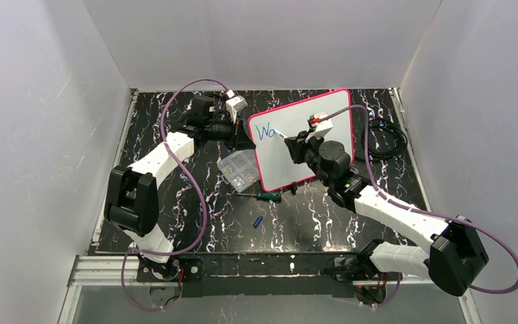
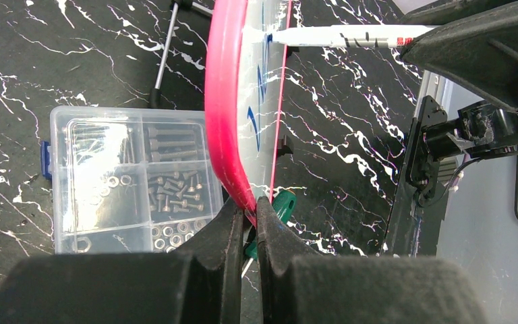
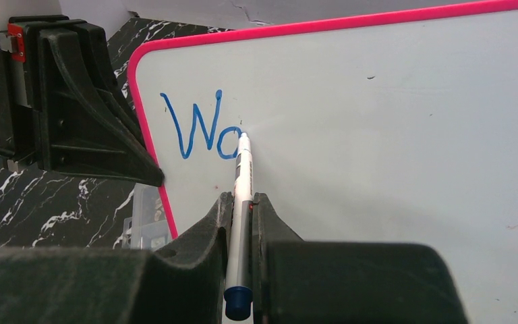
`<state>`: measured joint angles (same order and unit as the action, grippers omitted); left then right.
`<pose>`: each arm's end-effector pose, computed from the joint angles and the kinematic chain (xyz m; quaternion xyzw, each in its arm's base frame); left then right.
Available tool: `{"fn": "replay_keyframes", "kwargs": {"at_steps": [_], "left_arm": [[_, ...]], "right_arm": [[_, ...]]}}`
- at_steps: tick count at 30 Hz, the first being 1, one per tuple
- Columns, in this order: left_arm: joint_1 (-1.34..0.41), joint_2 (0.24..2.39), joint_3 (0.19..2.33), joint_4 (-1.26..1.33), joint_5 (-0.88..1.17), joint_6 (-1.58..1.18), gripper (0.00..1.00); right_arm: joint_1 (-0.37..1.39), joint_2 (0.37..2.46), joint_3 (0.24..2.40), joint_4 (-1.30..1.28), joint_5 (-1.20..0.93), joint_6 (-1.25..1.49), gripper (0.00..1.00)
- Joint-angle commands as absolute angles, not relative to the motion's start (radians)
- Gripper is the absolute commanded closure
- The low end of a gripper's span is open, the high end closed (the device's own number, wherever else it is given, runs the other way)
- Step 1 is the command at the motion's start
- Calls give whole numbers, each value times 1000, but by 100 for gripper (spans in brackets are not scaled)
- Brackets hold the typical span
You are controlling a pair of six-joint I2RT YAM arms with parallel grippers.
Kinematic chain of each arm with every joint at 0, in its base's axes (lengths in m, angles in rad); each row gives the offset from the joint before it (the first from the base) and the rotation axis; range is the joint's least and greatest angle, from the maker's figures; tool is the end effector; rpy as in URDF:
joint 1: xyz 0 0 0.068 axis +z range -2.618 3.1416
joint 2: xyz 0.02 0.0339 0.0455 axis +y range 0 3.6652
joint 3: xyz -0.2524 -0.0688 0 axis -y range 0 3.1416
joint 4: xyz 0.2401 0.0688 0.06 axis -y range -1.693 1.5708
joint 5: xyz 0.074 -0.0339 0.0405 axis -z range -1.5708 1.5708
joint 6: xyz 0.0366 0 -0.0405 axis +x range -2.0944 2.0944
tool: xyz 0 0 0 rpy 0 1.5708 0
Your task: Write a sentence on the whiteboard
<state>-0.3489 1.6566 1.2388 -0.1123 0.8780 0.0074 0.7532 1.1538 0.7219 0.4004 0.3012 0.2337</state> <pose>0.3375 -0.1528 0.2732 0.3472 0.7355 -0.4399 0.3808 0.2043 0.1766 0.2948 -0.0815 0.7130 0.2310 0.6570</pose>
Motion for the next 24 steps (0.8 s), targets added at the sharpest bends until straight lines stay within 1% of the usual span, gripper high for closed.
{"fn": "replay_keyframes", "kwargs": {"at_steps": [1,9,17,24], "left_arm": [[-361,1610,1261,-150,922,51,100],[-361,1609,1261,-150,922,51,100],[-360,1607,1261,-149,922,51,100],[-360,1609,1260,-149,922,49,100]], "right_arm": [[749,1145,695,407,290,252,99],[749,1132,666,385,299,261,99],[748,1107,672,385,370,251,99],[748,1067,708,410,305,245,99]]}}
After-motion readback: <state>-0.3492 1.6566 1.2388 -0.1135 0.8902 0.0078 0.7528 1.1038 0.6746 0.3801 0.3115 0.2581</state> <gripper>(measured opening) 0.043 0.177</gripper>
